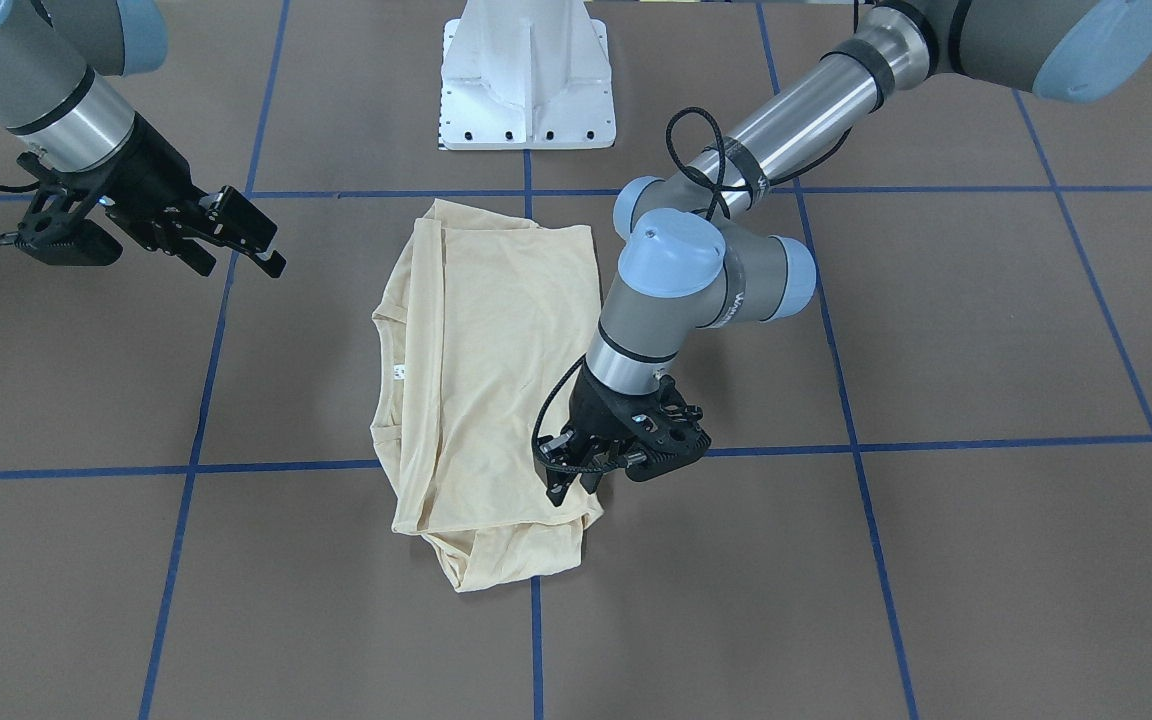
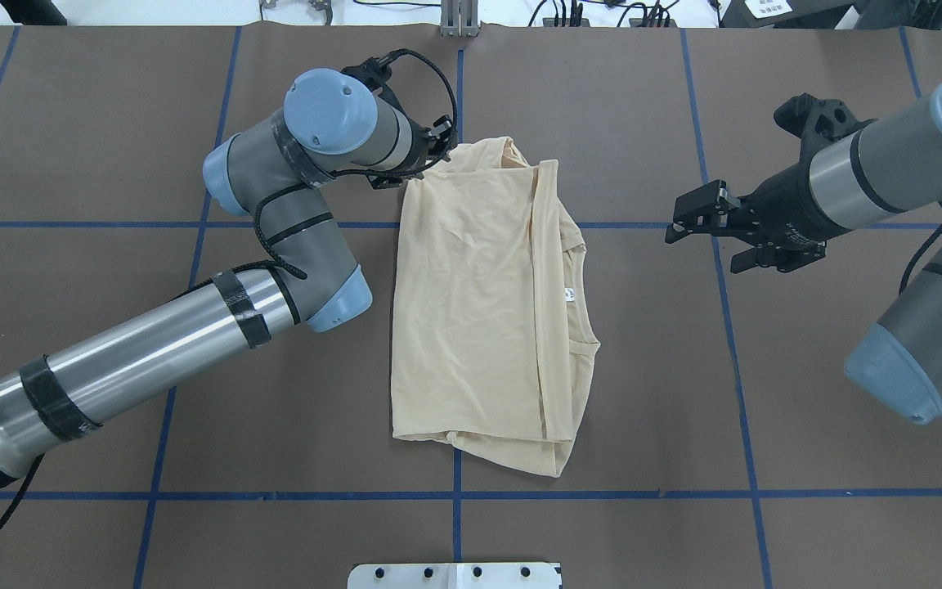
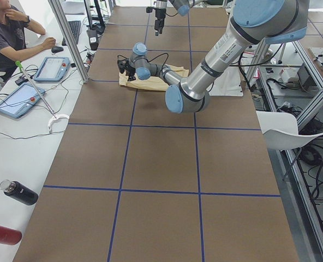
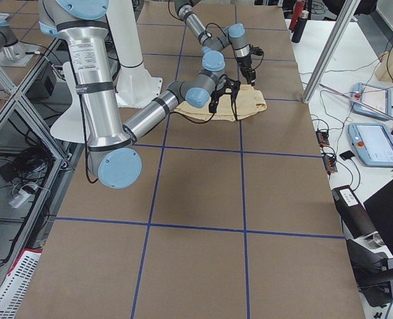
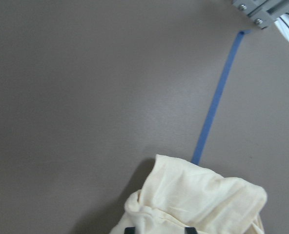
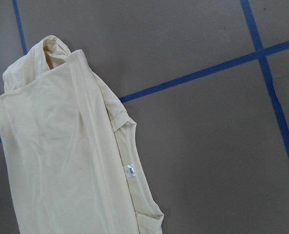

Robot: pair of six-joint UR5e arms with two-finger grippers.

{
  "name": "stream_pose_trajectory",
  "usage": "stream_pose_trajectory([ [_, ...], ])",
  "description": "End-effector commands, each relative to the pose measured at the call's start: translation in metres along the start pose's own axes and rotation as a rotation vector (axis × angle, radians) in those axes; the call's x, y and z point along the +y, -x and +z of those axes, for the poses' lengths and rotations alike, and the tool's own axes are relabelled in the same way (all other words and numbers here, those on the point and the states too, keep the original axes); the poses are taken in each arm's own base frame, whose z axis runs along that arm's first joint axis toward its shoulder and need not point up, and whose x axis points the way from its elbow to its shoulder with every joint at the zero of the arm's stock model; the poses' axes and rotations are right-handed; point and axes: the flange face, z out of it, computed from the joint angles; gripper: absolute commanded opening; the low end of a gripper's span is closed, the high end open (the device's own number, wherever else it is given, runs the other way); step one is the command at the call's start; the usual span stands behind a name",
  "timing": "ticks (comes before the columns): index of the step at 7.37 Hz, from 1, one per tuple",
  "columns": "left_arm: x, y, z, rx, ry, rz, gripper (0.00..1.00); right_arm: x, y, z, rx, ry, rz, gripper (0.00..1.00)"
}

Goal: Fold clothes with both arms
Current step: 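Drag the shirt corner away from the robot with the left gripper, then release the shirt and raise the left gripper while the right gripper approaches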

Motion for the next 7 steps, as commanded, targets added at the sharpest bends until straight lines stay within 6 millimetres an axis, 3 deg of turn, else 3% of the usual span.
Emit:
stream_pose_trajectory([
  [1, -0.040, 0.003, -0.022, 0.031, -0.044, 0.014, 1.00, 0.003, 0.002, -0.004, -0.005, 0.001, -0.004, 1.00],
  [4, -0.071, 0.025, -0.028, 0.058, -0.078, 0.061, 1.00, 0.005, 0.022, -0.002, -0.021, 0.001, -0.024, 1.00],
  [5, -0.069, 0.026, -0.027, 0.050, -0.072, 0.061, 1.00, 0.001, 0.042, 0.005, -0.015, 0.006, -0.024, 1.00],
  [6, -0.071, 0.043, -0.025, 0.031, -0.070, 0.058, 1.00, -0.003, 0.079, 0.008, 0.015, 0.002, -0.010, 1.00],
  [7, -0.072, 0.073, -0.028, 0.019, -0.070, 0.057, 1.00, 0.005, 0.104, 0.014, 0.035, -0.012, -0.043, 1.00],
])
